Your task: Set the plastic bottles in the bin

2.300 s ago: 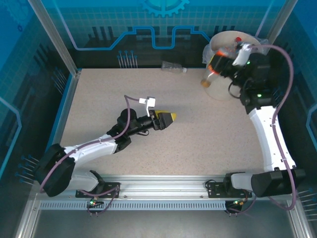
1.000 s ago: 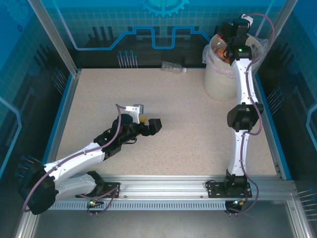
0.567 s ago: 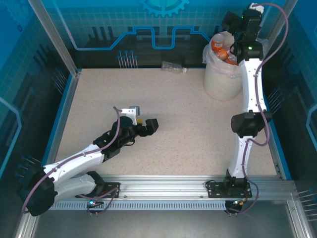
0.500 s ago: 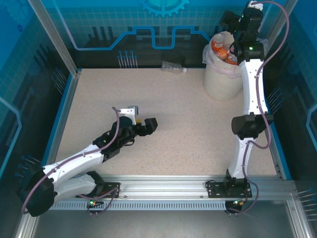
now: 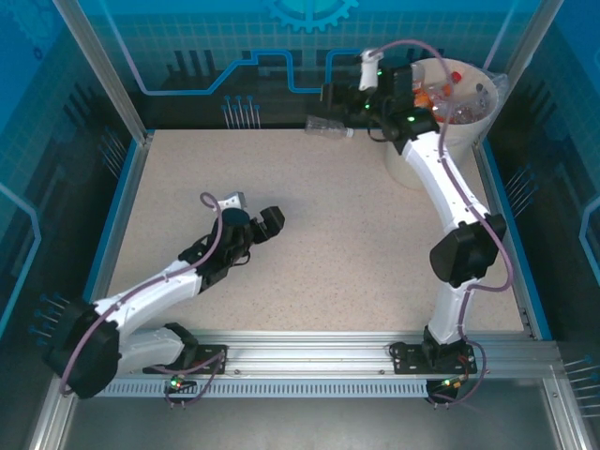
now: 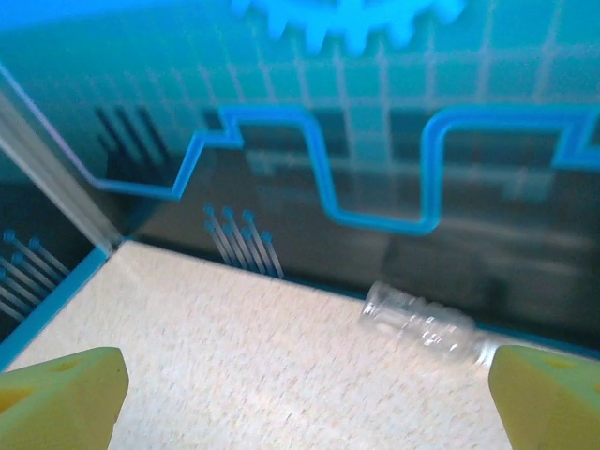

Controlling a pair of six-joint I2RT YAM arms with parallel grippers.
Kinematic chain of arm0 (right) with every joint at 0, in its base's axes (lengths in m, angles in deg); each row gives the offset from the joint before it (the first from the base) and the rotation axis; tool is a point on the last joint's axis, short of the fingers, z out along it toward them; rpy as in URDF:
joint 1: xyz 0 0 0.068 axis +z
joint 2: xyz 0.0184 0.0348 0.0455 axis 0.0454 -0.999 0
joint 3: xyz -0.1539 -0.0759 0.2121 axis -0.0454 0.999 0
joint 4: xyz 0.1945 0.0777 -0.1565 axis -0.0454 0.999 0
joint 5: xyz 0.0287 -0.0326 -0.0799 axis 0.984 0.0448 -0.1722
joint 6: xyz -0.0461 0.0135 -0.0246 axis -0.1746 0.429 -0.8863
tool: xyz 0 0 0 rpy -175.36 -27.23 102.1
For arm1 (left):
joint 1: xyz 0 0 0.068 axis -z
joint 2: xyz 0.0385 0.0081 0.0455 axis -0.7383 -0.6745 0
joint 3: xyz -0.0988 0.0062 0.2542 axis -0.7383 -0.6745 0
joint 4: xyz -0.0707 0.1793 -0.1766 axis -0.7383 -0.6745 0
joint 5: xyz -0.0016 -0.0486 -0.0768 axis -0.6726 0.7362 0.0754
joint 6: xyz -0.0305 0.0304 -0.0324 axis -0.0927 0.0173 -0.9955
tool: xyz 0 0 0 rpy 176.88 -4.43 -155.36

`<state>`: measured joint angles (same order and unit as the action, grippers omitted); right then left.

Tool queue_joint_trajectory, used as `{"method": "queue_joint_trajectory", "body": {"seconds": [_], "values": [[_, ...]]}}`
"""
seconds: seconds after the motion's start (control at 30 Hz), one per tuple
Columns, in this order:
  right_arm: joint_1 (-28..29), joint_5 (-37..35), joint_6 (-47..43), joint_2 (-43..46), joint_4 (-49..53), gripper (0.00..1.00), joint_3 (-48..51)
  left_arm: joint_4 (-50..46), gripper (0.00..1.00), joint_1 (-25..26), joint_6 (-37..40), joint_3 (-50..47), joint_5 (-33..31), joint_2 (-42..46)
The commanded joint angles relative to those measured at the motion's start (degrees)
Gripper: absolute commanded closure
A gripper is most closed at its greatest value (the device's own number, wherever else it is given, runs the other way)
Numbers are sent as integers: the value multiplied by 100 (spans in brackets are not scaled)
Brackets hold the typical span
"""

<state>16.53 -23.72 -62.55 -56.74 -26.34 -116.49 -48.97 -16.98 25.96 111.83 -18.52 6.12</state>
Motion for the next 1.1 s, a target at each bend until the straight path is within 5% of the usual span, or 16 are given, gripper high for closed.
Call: {"method": "queue_joint_trajectory", "body": {"seconds": [0.0,0.23,0.6,1.07], "values": [[146,38,308,-206,-500,0,345,63,1,-309,-160,671,475,-619],[186,-504,1472,207,-1604,0,2144,-241,1,-916,720,3323,975,-3146],[323,216,1639,2411,-1651,0,4916,788,1,-1285,594,7232,2161,-6649],[284,-51,1358,3415,-1652,0,5997,1331,2,-1452,462,10778,2426,-9367]]}}
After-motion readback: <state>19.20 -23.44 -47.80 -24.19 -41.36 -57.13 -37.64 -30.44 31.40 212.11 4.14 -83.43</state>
